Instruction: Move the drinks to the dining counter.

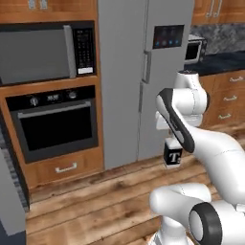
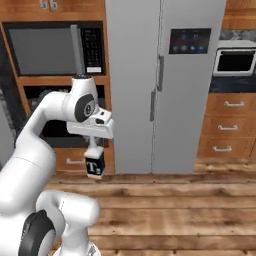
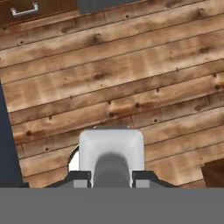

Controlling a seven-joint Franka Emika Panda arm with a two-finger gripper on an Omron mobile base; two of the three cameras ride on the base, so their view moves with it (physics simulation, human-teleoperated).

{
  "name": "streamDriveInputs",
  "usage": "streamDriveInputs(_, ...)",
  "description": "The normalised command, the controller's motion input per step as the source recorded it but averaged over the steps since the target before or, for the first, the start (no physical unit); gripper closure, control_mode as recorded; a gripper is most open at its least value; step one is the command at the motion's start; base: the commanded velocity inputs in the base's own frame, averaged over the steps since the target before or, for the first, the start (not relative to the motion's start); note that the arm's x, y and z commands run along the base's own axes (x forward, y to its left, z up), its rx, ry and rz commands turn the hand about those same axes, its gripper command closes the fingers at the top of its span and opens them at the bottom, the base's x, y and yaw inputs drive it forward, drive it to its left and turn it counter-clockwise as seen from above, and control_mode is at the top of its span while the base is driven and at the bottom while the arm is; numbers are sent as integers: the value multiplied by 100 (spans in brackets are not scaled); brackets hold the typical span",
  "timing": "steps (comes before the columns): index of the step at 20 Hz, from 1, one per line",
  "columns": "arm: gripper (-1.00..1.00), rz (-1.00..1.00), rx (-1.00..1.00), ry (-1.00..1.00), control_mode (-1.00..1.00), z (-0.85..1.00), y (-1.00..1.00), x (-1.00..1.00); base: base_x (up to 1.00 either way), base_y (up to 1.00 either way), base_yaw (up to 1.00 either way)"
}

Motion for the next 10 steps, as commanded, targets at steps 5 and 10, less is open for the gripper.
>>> streamDriveInputs(5,100,0,0,0,100,0,0,0,35,-2,-80)
streamDriveInputs(10,100,0,0,0,100,0,0,0,2,-8,-91)
